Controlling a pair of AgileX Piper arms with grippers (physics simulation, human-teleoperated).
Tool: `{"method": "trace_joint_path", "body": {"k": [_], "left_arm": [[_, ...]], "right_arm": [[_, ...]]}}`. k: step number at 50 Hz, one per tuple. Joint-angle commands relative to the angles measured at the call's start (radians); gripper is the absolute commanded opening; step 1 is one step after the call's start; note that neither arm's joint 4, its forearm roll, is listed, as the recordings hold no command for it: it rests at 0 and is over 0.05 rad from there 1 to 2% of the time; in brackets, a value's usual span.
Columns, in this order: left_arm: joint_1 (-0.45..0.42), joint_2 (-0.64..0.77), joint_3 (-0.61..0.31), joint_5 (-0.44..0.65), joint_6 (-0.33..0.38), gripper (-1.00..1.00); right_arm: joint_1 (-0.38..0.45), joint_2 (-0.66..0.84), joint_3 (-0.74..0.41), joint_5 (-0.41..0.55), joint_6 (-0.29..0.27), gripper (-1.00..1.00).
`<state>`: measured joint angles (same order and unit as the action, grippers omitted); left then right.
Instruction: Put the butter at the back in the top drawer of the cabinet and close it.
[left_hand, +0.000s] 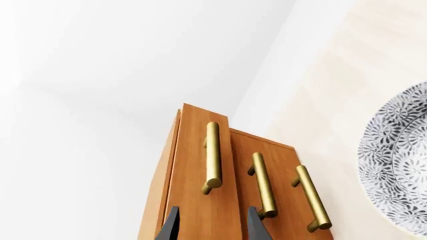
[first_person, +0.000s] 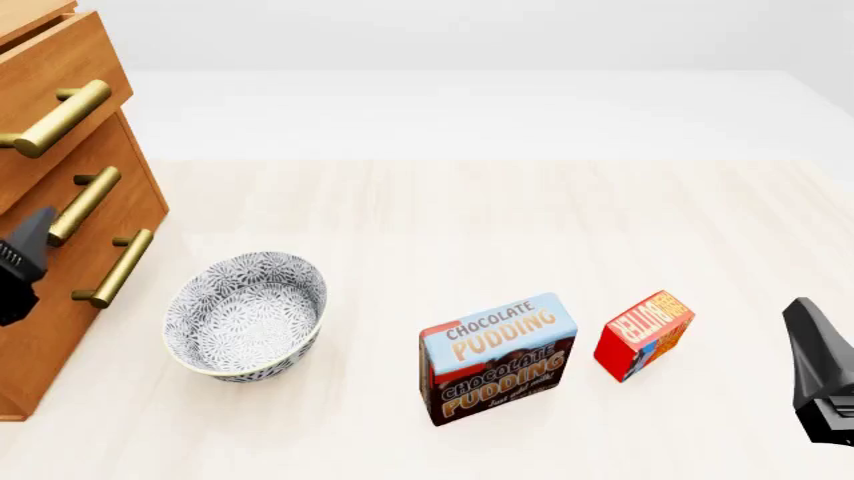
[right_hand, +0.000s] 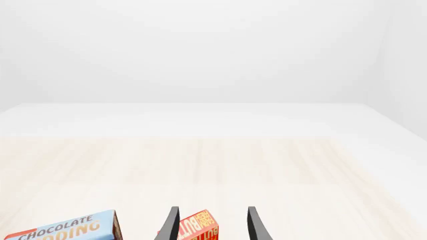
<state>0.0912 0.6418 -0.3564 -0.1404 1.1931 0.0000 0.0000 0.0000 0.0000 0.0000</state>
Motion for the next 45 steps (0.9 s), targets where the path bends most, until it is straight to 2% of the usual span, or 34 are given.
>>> {"method": "trace_joint_path", "body": {"k": [1, 28, 33, 45], "left_arm": [[0.008, 0.029, -0.013, -0.014, 0.006, 1.0], [0.023, 0.219, -0.015, -0.184, 0.017, 1.0], [0.037, 0.221, -0.041, -0.171, -0.004, 1.0], [0.035, 0.28, -0.029, -0.228, 0.005, 1.0]], "right_arm": [[0.0, 0.0, 0.0, 0.0, 0.0, 1.0], [0.0, 0.0, 0.0, 0.0, 0.0, 1.0], [0.0, 0.0, 0.0, 0.0, 0.0, 1.0], [0.0, 0.0, 0.0, 0.0, 0.0, 1.0]]}}
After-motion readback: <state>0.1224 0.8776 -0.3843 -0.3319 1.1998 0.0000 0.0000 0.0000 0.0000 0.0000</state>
